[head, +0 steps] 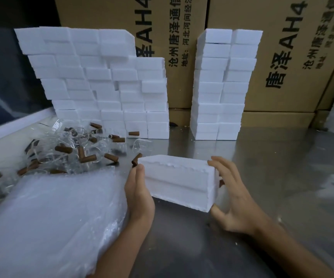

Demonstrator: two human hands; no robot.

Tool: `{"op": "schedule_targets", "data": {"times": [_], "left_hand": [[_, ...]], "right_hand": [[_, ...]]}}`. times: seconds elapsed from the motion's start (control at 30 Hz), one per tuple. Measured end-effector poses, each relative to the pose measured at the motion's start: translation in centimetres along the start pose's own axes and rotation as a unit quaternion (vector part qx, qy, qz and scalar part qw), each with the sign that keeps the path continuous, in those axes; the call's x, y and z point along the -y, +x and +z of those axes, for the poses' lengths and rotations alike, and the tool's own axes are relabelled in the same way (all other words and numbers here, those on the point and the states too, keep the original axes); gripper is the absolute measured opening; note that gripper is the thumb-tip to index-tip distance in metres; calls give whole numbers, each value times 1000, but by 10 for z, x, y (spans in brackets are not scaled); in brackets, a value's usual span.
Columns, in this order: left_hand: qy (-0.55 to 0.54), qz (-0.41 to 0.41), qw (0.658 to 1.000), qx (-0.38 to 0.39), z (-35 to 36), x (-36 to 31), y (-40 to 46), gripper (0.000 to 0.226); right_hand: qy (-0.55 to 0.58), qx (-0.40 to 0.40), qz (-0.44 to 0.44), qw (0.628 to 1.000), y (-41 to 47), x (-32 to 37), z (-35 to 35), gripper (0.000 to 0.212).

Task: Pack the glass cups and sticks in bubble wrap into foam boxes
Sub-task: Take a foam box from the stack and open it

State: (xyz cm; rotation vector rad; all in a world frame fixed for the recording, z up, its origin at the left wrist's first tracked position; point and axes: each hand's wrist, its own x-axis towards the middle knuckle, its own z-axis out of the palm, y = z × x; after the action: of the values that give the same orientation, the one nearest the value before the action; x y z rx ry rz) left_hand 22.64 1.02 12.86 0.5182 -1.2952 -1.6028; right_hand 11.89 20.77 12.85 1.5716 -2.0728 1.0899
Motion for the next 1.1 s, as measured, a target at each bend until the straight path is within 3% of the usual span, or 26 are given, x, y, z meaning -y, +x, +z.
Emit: {"op": "schedule_targets", "data": {"times": [0.17,0.27,0.4,0.5,0.57,0.63,0.9,1.0,1.1], "left_hand": [[82,5,997,-11,-2,-3,-7,18],[121,17,992,0,-5,-5,-12,18],[76,0,997,28,-7,-6,-12,25],[39,-41,996,66,-7,-6,-10,28],[20,-75,991,105,-8,-8,-9,37],[20,-84,987,134,-9,-9,-6,30],[91,-162,968,169,-9,-14,-1,19],[131,-209,954,169,-10,-16,4,21],[196,-212,945,155,-9,-16,5,29]], "right_hand": [[-93,-1,52,994,-11,-11,0,94],[12,33,120,992,-14,-12,3,92],[152,-60,166,972,-10,-9,0,75],[198,-71,179,961,-8,-4,-4,53],[229,-34,230,945,-6,-1,-4,49],[267,-6,265,926,-3,0,-6,49],[312,123,283,899,3,-4,-19,69],[295,159,319,886,8,-6,-24,60],[229,175,351,891,11,-5,-21,33]]}}
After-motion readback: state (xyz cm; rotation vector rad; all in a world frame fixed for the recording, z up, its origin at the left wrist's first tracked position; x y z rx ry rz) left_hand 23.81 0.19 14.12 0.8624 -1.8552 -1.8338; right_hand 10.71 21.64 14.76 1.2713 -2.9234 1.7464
